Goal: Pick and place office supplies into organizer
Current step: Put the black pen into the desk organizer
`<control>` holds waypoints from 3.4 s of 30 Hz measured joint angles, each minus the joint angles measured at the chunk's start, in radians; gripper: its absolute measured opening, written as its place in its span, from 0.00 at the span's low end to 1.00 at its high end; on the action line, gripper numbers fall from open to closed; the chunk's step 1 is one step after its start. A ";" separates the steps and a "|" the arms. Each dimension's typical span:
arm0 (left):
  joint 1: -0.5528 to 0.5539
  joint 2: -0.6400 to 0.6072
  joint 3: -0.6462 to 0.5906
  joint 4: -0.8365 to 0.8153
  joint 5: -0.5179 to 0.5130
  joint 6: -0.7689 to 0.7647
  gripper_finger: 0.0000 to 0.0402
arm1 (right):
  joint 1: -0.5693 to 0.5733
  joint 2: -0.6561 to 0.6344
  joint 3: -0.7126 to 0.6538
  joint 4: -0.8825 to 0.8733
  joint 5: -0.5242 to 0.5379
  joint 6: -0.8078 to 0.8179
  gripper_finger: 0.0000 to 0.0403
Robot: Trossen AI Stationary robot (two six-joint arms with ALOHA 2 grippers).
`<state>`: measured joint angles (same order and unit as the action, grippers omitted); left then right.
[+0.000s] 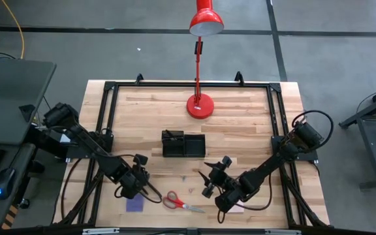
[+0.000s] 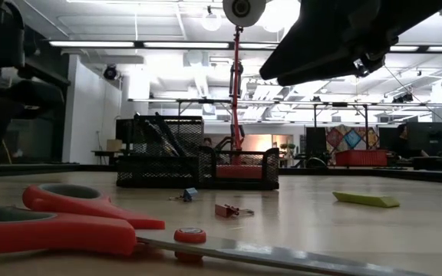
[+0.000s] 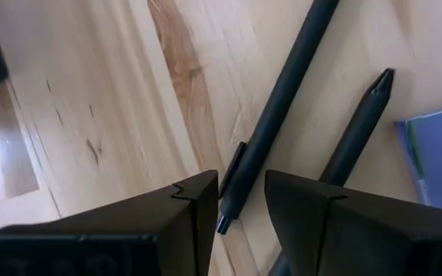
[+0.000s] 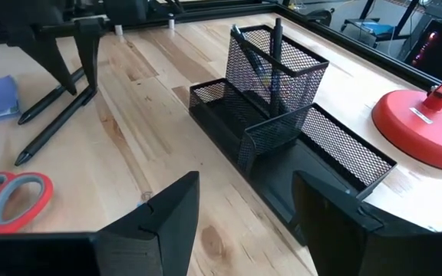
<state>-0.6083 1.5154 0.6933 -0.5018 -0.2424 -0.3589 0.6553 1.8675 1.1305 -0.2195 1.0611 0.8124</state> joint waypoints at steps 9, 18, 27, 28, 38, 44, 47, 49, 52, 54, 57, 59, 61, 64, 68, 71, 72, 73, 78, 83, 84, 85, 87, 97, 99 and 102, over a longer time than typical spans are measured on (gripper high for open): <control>0.000 0.022 0.000 0.038 0.015 0.038 0.25 | -0.001 0.000 0.000 0.000 0.000 0.001 0.50; 0.000 0.022 0.000 0.054 0.005 0.066 0.25 | -0.001 0.000 0.000 0.000 0.001 0.000 0.50; 0.000 0.091 0.005 0.087 -0.022 0.087 0.18 | -0.001 0.000 0.000 -0.001 0.005 0.001 0.50; 0.000 0.106 0.009 0.095 -0.014 0.089 0.15 | -0.001 0.000 0.000 0.000 0.004 0.000 0.50; 0.000 0.081 0.026 0.072 -0.059 0.044 0.05 | -0.001 0.000 0.000 0.005 0.004 0.000 0.49; 0.000 0.068 0.128 -0.112 -0.200 -0.007 0.11 | -0.001 0.000 0.000 0.072 -0.037 -0.104 0.49; 0.001 0.071 0.162 -0.174 -0.220 0.002 0.08 | -0.012 0.001 -0.001 0.125 -0.120 -0.177 0.49; 0.000 0.068 0.188 -0.194 -0.223 0.030 0.04 | -0.028 0.001 0.000 0.179 -0.194 -0.239 0.49; 0.000 0.068 0.220 -0.228 -0.229 0.049 0.04 | -0.070 0.001 0.000 0.246 -0.355 -0.312 0.49; 0.000 0.068 0.240 -0.219 -0.247 0.061 0.05 | -0.107 0.001 0.004 0.253 -0.461 -0.323 0.49; 0.000 0.068 0.265 -0.194 -0.252 0.074 0.10 | -0.161 0.001 0.015 0.245 -0.584 -0.374 0.49; 0.000 0.067 0.277 -0.163 -0.252 0.098 0.12 | -0.185 0.001 0.022 0.232 -0.616 -0.437 0.49; -0.001 0.066 0.282 -0.144 -0.240 0.130 0.11 | -0.199 0.001 0.047 0.183 -0.631 -0.487 0.49; 0.001 0.066 0.298 -0.134 -0.231 0.153 0.07 | -0.211 0.001 0.109 0.110 -0.650 -0.513 0.49; 0.023 0.066 0.303 -0.122 -0.198 0.150 0.04 | -0.219 0.001 0.176 0.059 -0.648 -0.545 0.49; 0.034 0.066 0.303 -0.094 -0.198 0.151 0.08 | -0.229 0.000 0.208 0.060 -0.711 -0.556 0.49; 0.038 0.066 0.303 -0.089 -0.194 0.159 0.10 | -0.235 0.000 0.214 0.058 -0.750 -0.544 0.49; 0.042 0.066 0.303 -0.087 -0.189 0.169 0.11 | -0.242 0.000 0.217 0.052 -0.798 -0.524 0.49; 0.046 0.066 0.303 -0.073 -0.175 0.192 0.10 | -0.301 0.000 0.220 0.042 -1.045 -0.442 0.49; 0.045 0.072 0.304 -0.033 -0.169 0.222 0.04 | -0.352 0.000 0.220 0.121 -1.257 -0.442 0.49; 0.045 0.072 0.304 -0.029 -0.169 0.223 0.05 | -0.364 0.000 0.221 0.136 -1.307 -0.423 0.49; 0.045 0.072 0.304 -0.028 -0.169 0.224 0.05 | -0.374 0.000 0.222 0.140 -1.343 -0.410 0.49; 0.045 0.072 0.304 -0.028 -0.169 0.226 0.08 | -0.390 0.000 0.221 0.140 -1.366 -0.404 0.49; 0.038 0.072 0.304 -0.012 -0.172 0.242 0.04 | -0.447 0.090 0.151 0.357 -1.605 -0.259 0.49; 0.038 0.072 0.304 -0.013 -0.173 0.242 0.05 | -0.456 0.120 0.149 0.413 -1.659 -0.227 0.49; 0.038 0.072 0.304 -0.005 -0.172 0.240 0.08 | -0.464 0.138 0.149 0.441 -1.673 -0.222 0.49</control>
<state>-0.5705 1.5871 0.9974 -0.5066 -0.4139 -0.1188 0.1909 2.0057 1.2797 0.2210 -0.6117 0.5907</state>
